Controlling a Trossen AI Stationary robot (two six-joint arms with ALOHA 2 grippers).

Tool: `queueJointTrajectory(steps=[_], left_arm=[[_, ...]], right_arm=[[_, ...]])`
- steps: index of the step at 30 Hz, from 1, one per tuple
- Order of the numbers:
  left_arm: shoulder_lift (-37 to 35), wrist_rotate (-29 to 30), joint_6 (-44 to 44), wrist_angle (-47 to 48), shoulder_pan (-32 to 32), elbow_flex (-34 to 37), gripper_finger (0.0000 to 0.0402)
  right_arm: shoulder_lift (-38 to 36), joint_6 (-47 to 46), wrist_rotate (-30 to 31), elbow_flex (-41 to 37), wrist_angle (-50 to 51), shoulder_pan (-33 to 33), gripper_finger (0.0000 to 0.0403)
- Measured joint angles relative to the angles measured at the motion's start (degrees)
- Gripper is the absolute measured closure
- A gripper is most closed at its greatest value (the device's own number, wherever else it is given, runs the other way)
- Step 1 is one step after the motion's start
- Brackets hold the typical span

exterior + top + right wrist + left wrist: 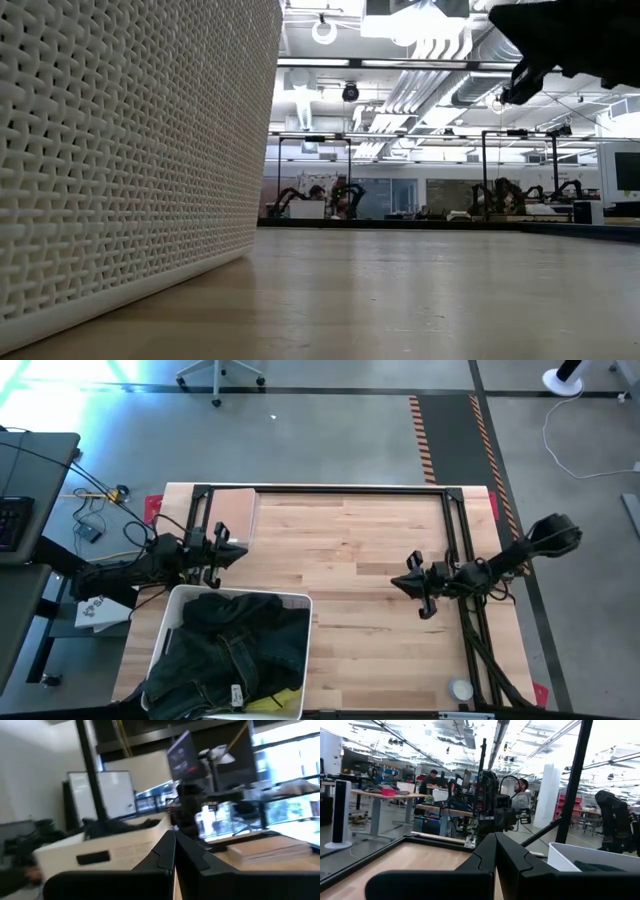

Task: Sort clothes
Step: Return to Home Position

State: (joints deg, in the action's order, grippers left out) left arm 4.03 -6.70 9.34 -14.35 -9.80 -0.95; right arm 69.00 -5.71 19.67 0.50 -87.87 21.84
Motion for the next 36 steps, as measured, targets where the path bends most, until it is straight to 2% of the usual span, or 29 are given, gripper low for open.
queueJointTrajectory(steps=[4,10,12,18,21,27,36], left_arm=[[0.0,1.3,5.3,0.7,0.0,0.2,0.0401],[0.2,1.2,22.6,2.7,0.0,0.5,0.0401],[0.1,1.4,21.6,3.4,0.0,0.5,0.0401],[0.2,2.7,11.1,5.0,0.0,0.4,0.0401],[0.1,3.1,9.3,4.6,0.0,0.4,0.0401],[0.1,3.2,9.2,4.5,0.0,0.4,0.0401],[0.1,3.2,9.4,4.5,0.0,0.4,0.0399]], right_arm=[[0.0,-1.4,1.1,0.0,3.8,-1.5,0.0403],[0.0,-3.0,2.4,0.0,13.6,-1.7,0.0403],[0.0,-3.2,2.4,0.0,16.8,-1.7,0.0403],[0.0,-3.2,2.4,0.0,27.3,-1.7,0.0403],[-1.0,-3.2,2.4,0.0,33.9,-1.4,0.0403],[-15.7,-3.2,1.0,0.0,56.7,-1.1,0.0403],[-33.5,-3.2,0.9,0.0,76.1,-1.3,0.0402]])
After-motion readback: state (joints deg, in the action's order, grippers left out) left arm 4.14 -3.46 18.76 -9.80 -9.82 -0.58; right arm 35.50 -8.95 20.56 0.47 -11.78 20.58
